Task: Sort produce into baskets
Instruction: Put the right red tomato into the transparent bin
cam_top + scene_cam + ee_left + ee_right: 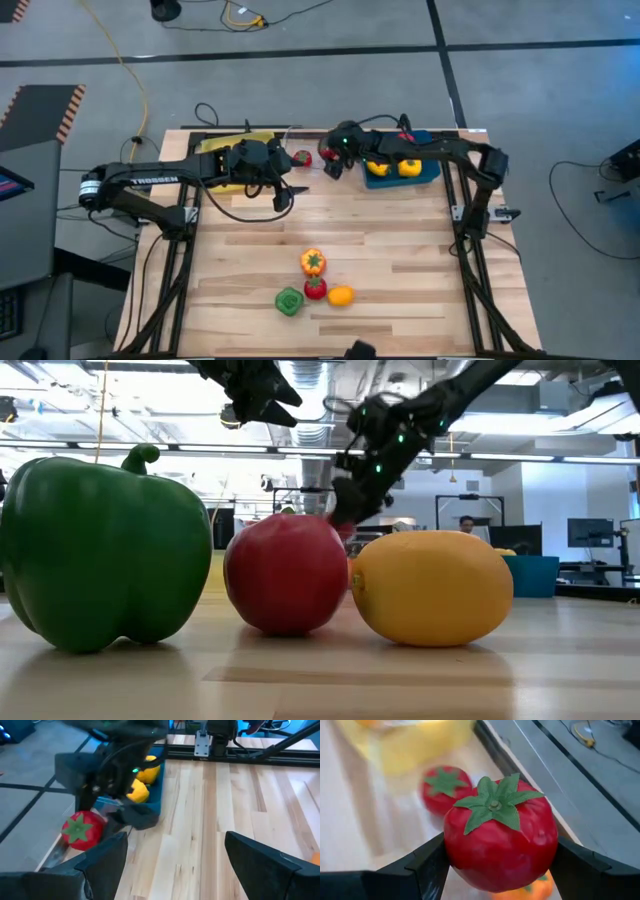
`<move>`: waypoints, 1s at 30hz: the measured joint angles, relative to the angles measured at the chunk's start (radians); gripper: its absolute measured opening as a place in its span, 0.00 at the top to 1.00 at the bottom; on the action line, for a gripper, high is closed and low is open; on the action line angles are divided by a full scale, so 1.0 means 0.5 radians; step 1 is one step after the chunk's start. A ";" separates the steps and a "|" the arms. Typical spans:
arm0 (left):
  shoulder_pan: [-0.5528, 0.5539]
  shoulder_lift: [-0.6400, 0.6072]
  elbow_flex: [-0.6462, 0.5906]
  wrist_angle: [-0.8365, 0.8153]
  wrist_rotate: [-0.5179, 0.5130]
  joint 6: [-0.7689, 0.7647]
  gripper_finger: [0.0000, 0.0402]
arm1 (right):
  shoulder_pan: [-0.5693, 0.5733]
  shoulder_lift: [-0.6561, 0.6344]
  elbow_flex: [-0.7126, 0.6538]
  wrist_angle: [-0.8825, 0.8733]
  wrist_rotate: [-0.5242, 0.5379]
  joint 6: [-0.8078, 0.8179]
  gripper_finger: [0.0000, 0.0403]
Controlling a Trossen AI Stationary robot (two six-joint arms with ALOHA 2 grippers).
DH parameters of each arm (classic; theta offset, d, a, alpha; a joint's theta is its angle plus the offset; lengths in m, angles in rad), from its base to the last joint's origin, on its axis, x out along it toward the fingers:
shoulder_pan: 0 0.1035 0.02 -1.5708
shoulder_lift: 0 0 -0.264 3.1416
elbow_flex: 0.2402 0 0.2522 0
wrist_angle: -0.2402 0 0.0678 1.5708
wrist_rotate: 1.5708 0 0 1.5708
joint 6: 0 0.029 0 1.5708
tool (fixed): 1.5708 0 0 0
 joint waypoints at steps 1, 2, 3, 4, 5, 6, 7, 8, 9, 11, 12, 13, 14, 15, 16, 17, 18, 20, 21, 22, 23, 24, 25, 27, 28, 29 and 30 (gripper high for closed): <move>0.000 0.000 0.000 0.002 -0.001 0.000 0.20 | -0.028 0.029 0.000 0.008 0.000 0.000 0.21; 0.000 0.000 0.000 0.003 -0.001 0.000 0.20 | -0.052 0.057 0.000 0.016 0.000 0.000 0.21; 0.000 0.000 0.000 0.002 -0.003 0.000 0.20 | -0.072 0.085 0.000 0.023 0.000 0.000 0.21; 0.000 0.000 0.000 0.002 -0.005 0.000 0.20 | -0.089 0.113 -0.001 0.036 0.000 0.000 0.21; 0.000 0.000 0.000 0.002 -0.007 0.000 0.20 | -0.103 0.136 -0.003 0.066 -0.003 0.000 0.21; 0.000 0.000 0.000 0.002 -0.008 0.000 0.20 | -0.114 0.150 -0.003 0.106 -0.010 0.000 0.21; 0.000 0.000 0.000 0.002 -0.009 0.000 0.20 | -0.122 0.164 -0.002 0.138 -0.012 -0.001 0.21; 0.000 0.000 0.000 0.002 -0.013 0.000 0.20 | -0.124 0.175 -0.002 0.175 -0.013 -0.002 0.21; 0.000 0.000 0.000 0.002 -0.023 0.000 0.20 | -0.125 0.180 -0.002 0.205 -0.015 -0.002 0.21; 0.000 0.000 0.000 0.002 -0.043 -0.001 0.20 | -0.125 0.190 -0.002 0.259 -0.016 -0.005 0.21; 0.000 0.000 0.000 0.002 -0.049 -0.001 0.20 | -0.125 0.201 0.000 0.325 -0.016 -0.007 0.21; 0.000 0.000 0.000 0.002 -0.056 -0.001 0.20 | -0.125 0.203 0.002 0.364 -0.020 -0.005 0.21; 0.000 0.000 0.000 0.002 -0.059 0.000 0.20 | -0.124 0.204 0.002 0.370 -0.020 -0.004 0.21; 0.000 0.000 0.000 0.002 -0.060 -0.001 0.20 | -0.124 0.214 0.000 0.388 -0.024 -0.004 0.21; 0.000 0.000 0.000 0.002 -0.060 -0.001 0.20 | -0.124 0.228 0.001 0.422 -0.030 -0.002 0.20; 0.000 0.000 0.000 0.002 -0.060 -0.001 0.20 | -0.124 0.239 0.002 0.432 -0.031 0.000 0.20; 0.000 0.000 0.000 0.002 -0.060 -0.001 0.20 | -0.124 0.244 0.001 0.414 -0.032 0.000 0.19; 0.000 0.000 0.000 0.002 -0.060 -0.001 0.20 | -0.120 0.246 -0.002 0.386 -0.032 0.000 0.17; 0.000 0.000 0.000 0.002 -0.060 -0.001 0.20 | -0.117 0.245 -0.002 0.375 -0.032 0.000 0.16; 0.000 0.000 0.000 0.002 -0.060 -0.001 0.20 | -0.117 0.243 -0.002 0.370 -0.032 0.000 0.15; 0.000 0.000 0.000 0.002 -0.060 -0.001 0.20 | -0.118 0.243 -0.001 0.372 -0.031 0.001 0.14; 0.000 0.000 0.000 0.002 -0.060 -0.001 0.20 | -0.119 0.243 -0.001 0.372 -0.031 0.001 0.13; 0.000 0.000 0.000 0.002 -0.060 -0.001 0.20 | -0.119 0.244 -0.001 0.371 -0.031 0.001 0.12; 0.000 0.000 0.000 0.002 -0.060 -0.001 0.20 | -0.119 0.244 -0.001 0.386 -0.029 0.001 0.12; 0.000 0.000 0.000 0.002 -0.060 -0.001 0.20 | -0.119 0.243 0.000 0.388 -0.020 0.002 0.12; 0.000 0.000 0.000 0.001 -0.060 -0.001 0.20 | -0.119 0.243 0.000 0.388 -0.013 0.002 0.12; 0.000 0.001 0.000 0.001 -0.060 -0.001 0.20 | -0.119 0.243 0.000 0.386 -0.012 0.002 0.11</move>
